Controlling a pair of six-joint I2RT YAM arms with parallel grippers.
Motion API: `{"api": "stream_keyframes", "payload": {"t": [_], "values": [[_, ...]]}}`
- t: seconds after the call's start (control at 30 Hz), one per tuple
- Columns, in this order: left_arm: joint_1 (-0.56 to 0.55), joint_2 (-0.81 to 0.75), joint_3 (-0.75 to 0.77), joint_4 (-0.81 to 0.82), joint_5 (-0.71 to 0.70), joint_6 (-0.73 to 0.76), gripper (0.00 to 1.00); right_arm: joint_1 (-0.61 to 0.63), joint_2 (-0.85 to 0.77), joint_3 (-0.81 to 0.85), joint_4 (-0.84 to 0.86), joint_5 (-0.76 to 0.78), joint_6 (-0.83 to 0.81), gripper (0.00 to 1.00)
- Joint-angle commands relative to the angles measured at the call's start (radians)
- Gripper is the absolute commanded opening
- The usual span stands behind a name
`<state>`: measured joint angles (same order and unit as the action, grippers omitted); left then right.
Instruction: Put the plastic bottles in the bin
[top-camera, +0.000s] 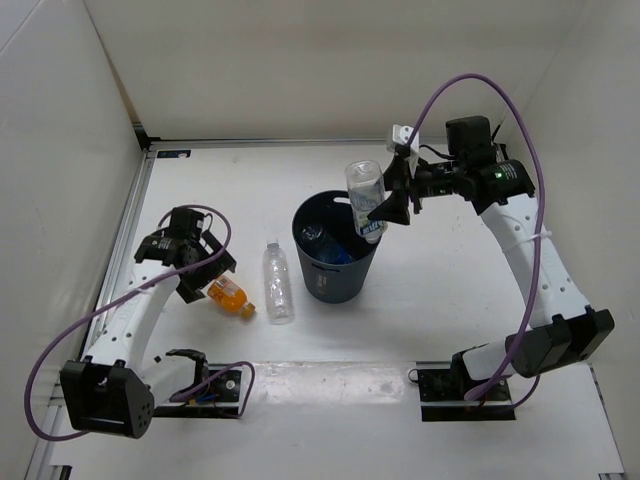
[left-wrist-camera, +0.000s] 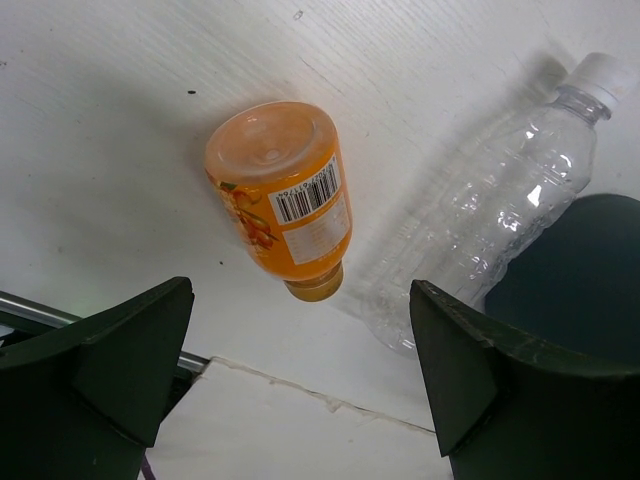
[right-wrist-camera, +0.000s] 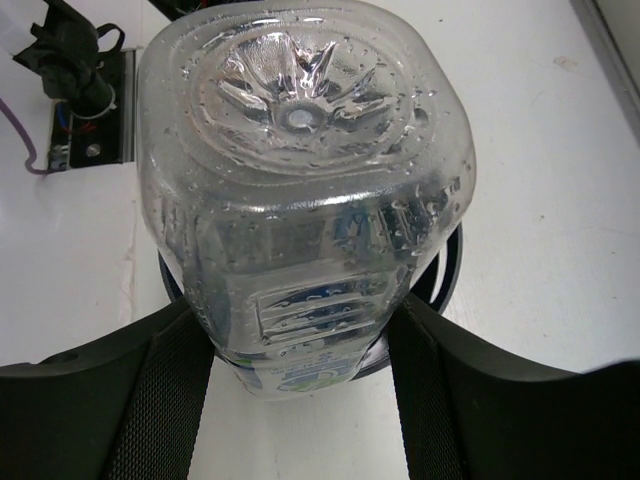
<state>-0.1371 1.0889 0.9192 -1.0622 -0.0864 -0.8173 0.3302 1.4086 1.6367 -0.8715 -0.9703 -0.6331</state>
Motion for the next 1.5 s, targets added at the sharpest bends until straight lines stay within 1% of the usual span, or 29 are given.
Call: {"api": "stream_keyframes", "payload": {"t": [0.0,0.03,0.1,0.13,0.2,0.23,0.3,0.33,0.4,0.43,0.47,0.53,0.6,0.63,0.8,0.9,0.97,1.1,1.17,1.3,1.4,1.47], "values": [[-0.002,0.019,0.015,0.022,0.023,0.010,1.00,-0.013,-0.037,-0.012,0.086,0.004,0.036,0.61],[-0.004,0.025,0.017,0.028,0.024,0.012,1.00,-0.013,-0.042,-0.012,0.088,0.001,0.035,0.61],[-0.004,0.026,0.015,0.033,0.027,0.009,1.00,-0.013,-0.043,-0.003,0.091,-0.016,0.026,0.65],[-0.004,0.025,0.015,0.041,0.027,0.007,1.00,-0.010,-0.045,-0.003,0.091,-0.036,0.024,0.70],[-0.004,0.032,0.017,0.047,0.028,0.000,1.00,0.010,-0.049,-0.001,0.089,-0.045,-0.014,0.73],[-0.004,0.037,0.018,0.050,0.030,-0.002,1.00,0.021,-0.046,-0.011,0.091,-0.010,-0.017,0.78],[-0.005,0.046,0.026,0.050,0.037,-0.002,1.00,0.043,-0.045,-0.020,0.094,0.019,-0.048,0.80],[-0.004,0.051,0.032,0.051,0.037,0.003,1.00,0.059,-0.048,-0.034,0.109,0.044,-0.060,0.84],[-0.002,0.062,0.038,0.053,0.037,0.009,1.00,0.082,-0.046,-0.037,0.130,0.087,-0.042,0.88],[-0.002,0.063,0.043,0.056,0.039,0.015,1.00,0.086,-0.046,-0.038,0.188,0.099,-0.010,0.90],[-0.004,0.072,0.047,0.060,0.042,0.020,1.00,0.084,-0.045,-0.041,0.219,0.128,0.015,0.90],[-0.005,0.097,0.053,0.085,0.050,0.032,1.00,0.055,-0.051,-0.038,0.360,0.159,0.174,0.90],[-0.004,0.126,0.058,0.100,0.059,0.038,1.00,0.035,-0.048,-0.012,0.432,0.195,0.280,0.90],[-0.004,0.149,0.066,0.110,0.071,0.046,1.00,-0.008,-0.042,0.008,0.449,0.206,0.335,0.90],[-0.007,0.271,0.118,0.122,0.120,0.069,1.00,-0.104,-0.045,0.048,0.500,0.239,0.447,0.90],[-0.007,0.302,0.124,0.125,0.140,0.064,1.00,-0.138,-0.062,0.037,0.505,0.236,0.428,0.90],[-0.009,0.324,0.122,0.133,0.151,0.049,1.00,-0.154,-0.074,0.026,0.476,0.236,0.415,0.90],[-0.012,0.313,0.113,0.110,0.143,0.024,1.00,-0.175,-0.112,-0.026,0.451,0.219,0.412,0.90],[-0.021,0.284,0.092,0.107,0.125,0.015,1.00,-0.171,-0.129,-0.066,0.447,0.214,0.412,0.90],[-0.022,0.259,0.040,0.113,0.125,-0.003,1.00,-0.157,-0.149,-0.095,0.428,0.205,0.398,0.90],[-0.021,0.281,0.020,0.123,0.135,-0.005,1.00,-0.152,-0.148,-0.095,0.416,0.202,0.394,0.90],[-0.021,0.322,0.024,0.136,0.148,0.004,1.00,-0.158,-0.146,-0.092,0.416,0.203,0.391,0.90]]}}
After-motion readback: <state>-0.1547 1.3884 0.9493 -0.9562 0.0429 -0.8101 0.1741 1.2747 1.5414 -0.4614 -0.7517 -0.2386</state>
